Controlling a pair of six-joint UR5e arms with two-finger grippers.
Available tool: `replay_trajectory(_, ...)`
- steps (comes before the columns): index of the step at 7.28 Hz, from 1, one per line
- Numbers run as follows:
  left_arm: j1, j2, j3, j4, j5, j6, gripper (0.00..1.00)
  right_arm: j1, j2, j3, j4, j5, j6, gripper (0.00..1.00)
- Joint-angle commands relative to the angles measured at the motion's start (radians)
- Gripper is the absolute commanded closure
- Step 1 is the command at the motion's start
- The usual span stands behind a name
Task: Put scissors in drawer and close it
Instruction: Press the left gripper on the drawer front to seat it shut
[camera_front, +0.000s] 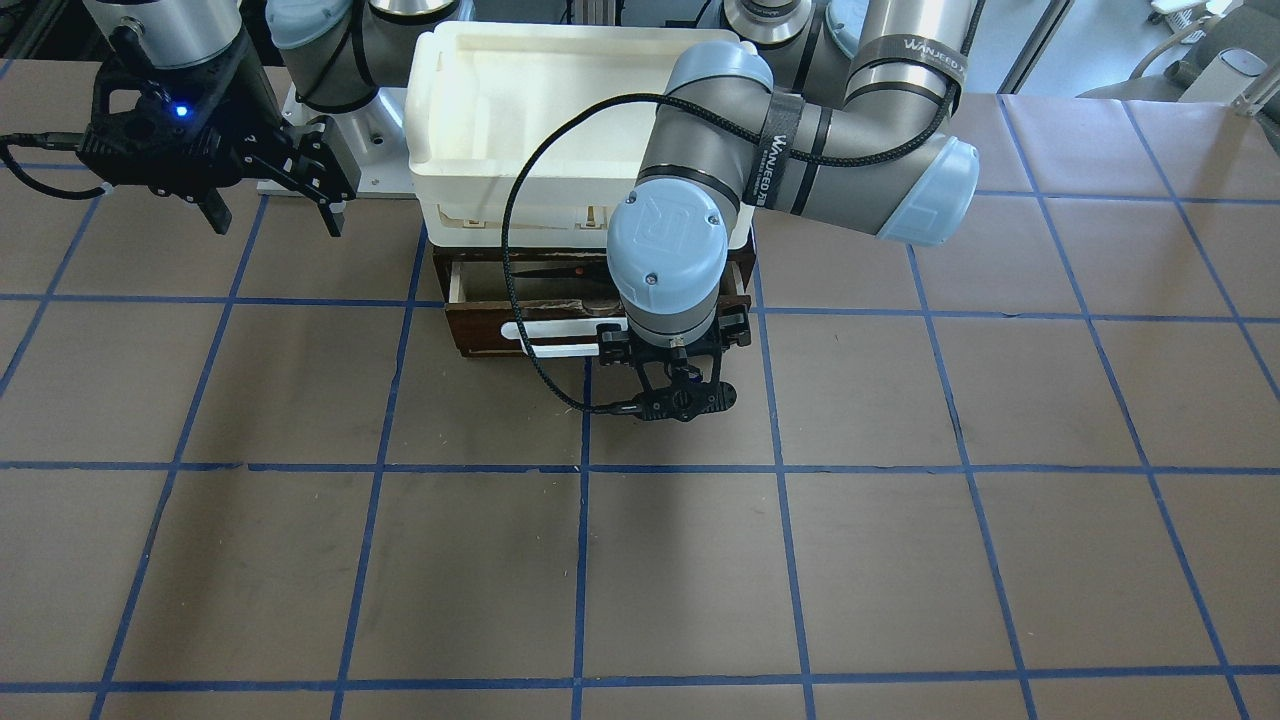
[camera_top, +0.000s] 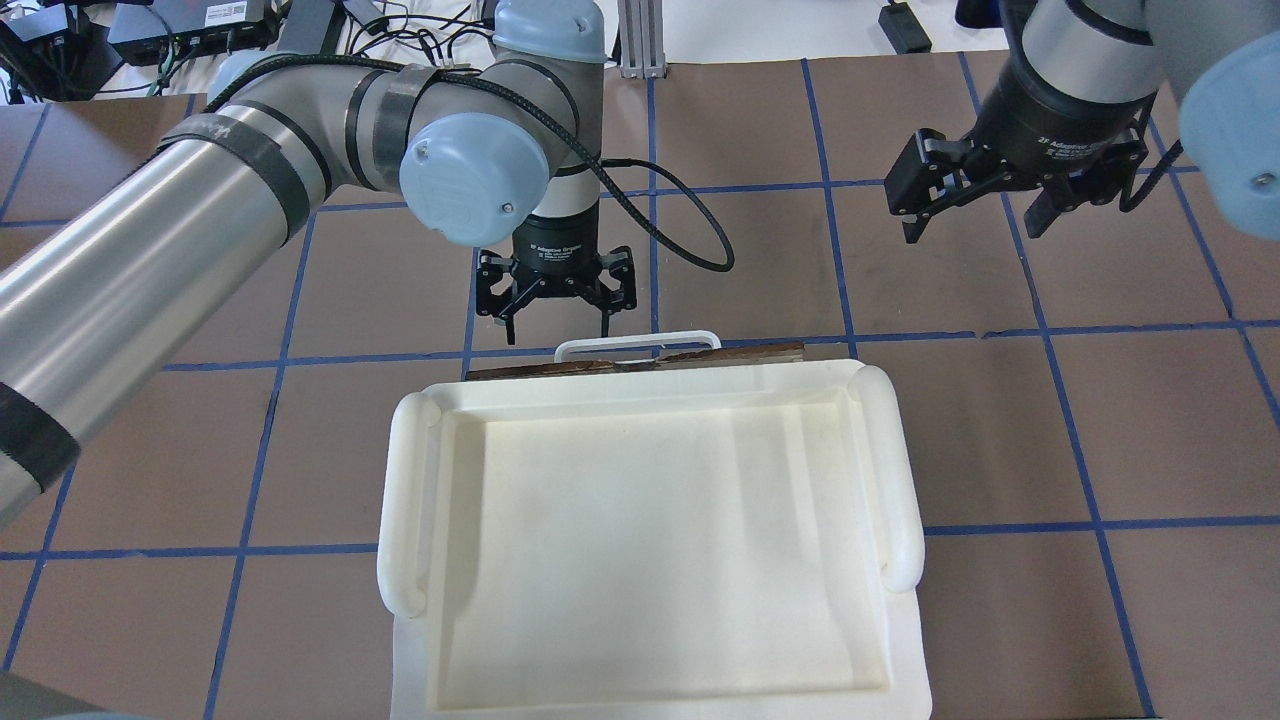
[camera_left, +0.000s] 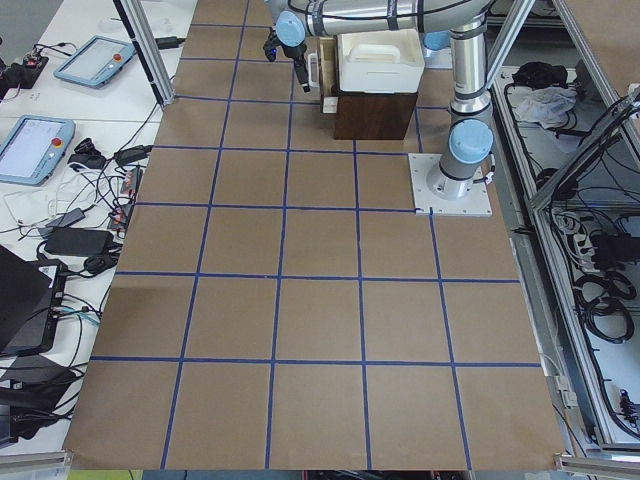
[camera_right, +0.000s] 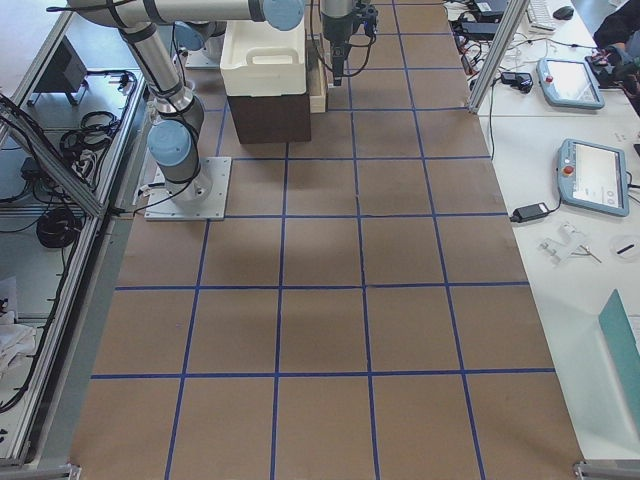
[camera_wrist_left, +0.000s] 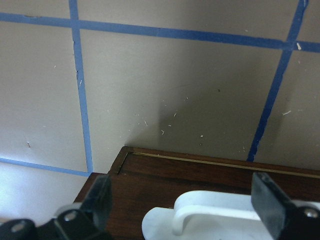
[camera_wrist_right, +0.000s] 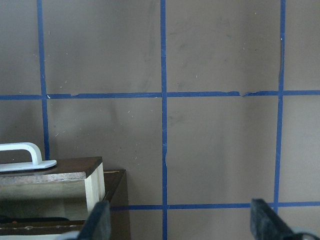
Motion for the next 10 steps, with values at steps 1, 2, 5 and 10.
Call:
replay_trajectory(1,-0.002,0.010,-0.004,-0.029,-0.002,-0.011,0.00,0.000,-0.001,0.000,0.000,-0.001,0.000,0.00)
replay_trajectory(2,-0.001,0.019,-0.009,-0.054,0.001,-0.011,0.00,0.000,0.000,0.000,0.000,-0.001,0.000,0.00)
replay_trajectory(5,-0.002,0.031,-0.033,-0.088,-0.003,-0.032,0.00,0.000,-0.001,0.000,-0.002,-0.001,-0.001,0.00)
replay_trajectory(10,-0.002,0.053,-0.039,-0.132,-0.040,-0.034,0.00,0.000,0.000,0.000,0.000,-0.002,-0.001,0.00)
